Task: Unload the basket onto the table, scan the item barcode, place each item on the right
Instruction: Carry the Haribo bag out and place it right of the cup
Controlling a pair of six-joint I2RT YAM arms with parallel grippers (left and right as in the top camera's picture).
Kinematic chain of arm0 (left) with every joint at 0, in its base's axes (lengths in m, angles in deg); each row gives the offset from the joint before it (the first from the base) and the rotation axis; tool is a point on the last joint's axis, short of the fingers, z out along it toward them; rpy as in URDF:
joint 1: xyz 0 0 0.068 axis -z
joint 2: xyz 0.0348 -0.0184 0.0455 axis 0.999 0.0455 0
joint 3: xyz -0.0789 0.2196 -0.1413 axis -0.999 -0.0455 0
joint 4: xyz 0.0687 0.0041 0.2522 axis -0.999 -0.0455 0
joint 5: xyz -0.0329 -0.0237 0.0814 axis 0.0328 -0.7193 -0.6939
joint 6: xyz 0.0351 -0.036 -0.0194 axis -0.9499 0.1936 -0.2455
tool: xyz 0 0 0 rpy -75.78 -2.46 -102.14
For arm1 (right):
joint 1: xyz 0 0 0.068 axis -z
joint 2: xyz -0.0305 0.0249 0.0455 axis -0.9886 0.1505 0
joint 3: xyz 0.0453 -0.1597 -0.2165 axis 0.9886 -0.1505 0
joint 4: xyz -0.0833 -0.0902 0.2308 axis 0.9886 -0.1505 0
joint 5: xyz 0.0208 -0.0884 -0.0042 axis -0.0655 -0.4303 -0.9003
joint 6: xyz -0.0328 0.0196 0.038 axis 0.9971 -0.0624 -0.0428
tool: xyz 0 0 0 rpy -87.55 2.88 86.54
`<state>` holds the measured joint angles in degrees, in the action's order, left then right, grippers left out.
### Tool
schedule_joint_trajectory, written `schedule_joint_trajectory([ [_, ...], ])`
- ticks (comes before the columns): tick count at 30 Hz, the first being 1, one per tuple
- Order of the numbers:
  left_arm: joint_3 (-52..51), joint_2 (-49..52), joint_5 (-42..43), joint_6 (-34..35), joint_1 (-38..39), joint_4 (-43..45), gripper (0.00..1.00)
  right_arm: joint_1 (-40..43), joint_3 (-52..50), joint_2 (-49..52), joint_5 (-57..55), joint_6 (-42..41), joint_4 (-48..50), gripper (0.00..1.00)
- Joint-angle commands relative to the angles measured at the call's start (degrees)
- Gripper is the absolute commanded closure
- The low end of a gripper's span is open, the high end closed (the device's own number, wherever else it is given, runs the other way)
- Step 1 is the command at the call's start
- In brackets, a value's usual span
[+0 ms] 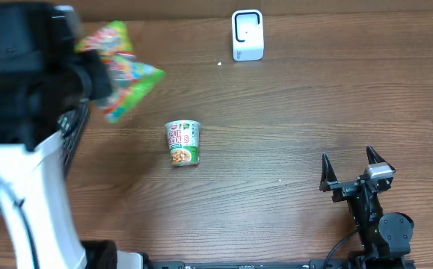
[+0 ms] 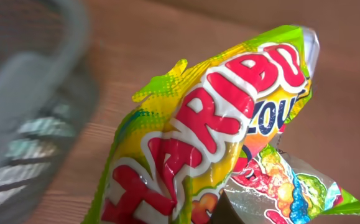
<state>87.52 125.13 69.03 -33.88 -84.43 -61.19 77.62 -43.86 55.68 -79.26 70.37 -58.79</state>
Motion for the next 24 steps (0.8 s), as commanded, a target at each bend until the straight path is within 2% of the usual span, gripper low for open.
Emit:
schedule_joint_trajectory([
  [1, -4.7, 5.0, 0.3, -2.3, 8.8, 2.2, 0.96, 0.4, -0.6, -0.4, -0.3, -0.1, 0.2, 0.00],
  [6, -11.3, 11.9, 1.9, -4.1, 18.5, 7.8, 0.96, 0.4, -0.6, -0.4, -0.3, -0.1, 0.2, 0.00],
  [10, -15.6, 18.8, 7.1, -5.4, 22.9, 10.7, 0.96, 0.4, -0.6, -0.4, -0.3, -0.1, 0.2, 0.00],
  [16, -19.6, 27.6, 8.5, -3.8, 26.7, 15.4, 0.96, 0.4, -0.6, -0.4, -0.3, -0.1, 0.2, 0.00],
  [22, -19.7, 32.7, 7.8, -4.2, 26.8, 19.3, 0.96, 0.4, -0.6, -0.4, -0.3, -0.1, 0.2, 0.00],
  [23, -19.7, 32.8, 7.5, -4.2, 26.8, 19.7, 0.88, 0.4, -0.6, -0.4, -0.3, -0.1, 0.2, 0.00],
  [24, -19.7, 32.8, 7.0, -4.2, 26.7, 19.9, 0.73, 0.4, -0.6, -0.4, -0.3, -0.1, 0.2, 0.00],
])
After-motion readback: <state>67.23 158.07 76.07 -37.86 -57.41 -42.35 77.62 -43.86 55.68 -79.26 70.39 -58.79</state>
